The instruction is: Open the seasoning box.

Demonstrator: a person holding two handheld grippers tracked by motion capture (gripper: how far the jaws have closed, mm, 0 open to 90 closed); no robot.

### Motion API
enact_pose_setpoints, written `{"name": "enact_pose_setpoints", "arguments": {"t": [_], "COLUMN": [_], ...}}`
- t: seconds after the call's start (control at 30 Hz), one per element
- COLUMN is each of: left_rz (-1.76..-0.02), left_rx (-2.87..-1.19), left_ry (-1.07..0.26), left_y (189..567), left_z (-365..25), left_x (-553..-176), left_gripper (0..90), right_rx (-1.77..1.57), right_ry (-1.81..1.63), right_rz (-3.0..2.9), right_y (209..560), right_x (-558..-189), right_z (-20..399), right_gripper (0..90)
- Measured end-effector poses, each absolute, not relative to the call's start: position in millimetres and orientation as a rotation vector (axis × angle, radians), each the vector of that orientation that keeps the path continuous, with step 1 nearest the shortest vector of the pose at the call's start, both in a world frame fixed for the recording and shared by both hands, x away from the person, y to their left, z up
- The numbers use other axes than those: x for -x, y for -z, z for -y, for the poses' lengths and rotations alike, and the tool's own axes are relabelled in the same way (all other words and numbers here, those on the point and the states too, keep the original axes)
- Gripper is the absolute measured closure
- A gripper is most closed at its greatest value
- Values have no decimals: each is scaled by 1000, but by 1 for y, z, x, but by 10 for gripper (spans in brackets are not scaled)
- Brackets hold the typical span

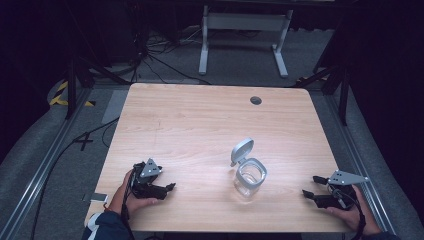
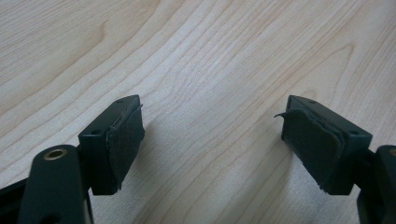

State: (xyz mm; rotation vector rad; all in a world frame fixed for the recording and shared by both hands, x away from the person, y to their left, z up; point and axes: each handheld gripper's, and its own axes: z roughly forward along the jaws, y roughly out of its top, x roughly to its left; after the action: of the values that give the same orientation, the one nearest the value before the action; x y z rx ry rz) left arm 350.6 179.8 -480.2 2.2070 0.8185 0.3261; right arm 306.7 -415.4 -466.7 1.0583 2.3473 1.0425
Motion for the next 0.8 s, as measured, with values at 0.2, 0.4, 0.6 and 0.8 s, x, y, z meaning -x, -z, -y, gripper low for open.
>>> {"name": "enact_pose_setpoints", "arguments": {"t": [0.2, 0.4, 0.6, 0.8], "left_rz": [-816, -816, -819, -817], "left_rx": [-2206, -2210, -2211, -2211], "left_ry": [-330, -326, -331, -331], "left_y": [480, 480, 480, 480], "left_z": [-180, -180, -180, -180], "left_x": [-351, -351, -351, -351], "left_gripper": [212, 207, 206, 203], "right_rx": [-1049, -1049, -1049, -1054], "right_ry": [-1032, -1032, -1030, -1026], "right_rz": [-2351, -2350, -2350, -2351], "right_y": [467, 467, 467, 467], "right_x": [-307, -307, -308, -308], "right_z": [414, 413, 413, 412], "right_gripper": [250, 250, 240, 232]}}
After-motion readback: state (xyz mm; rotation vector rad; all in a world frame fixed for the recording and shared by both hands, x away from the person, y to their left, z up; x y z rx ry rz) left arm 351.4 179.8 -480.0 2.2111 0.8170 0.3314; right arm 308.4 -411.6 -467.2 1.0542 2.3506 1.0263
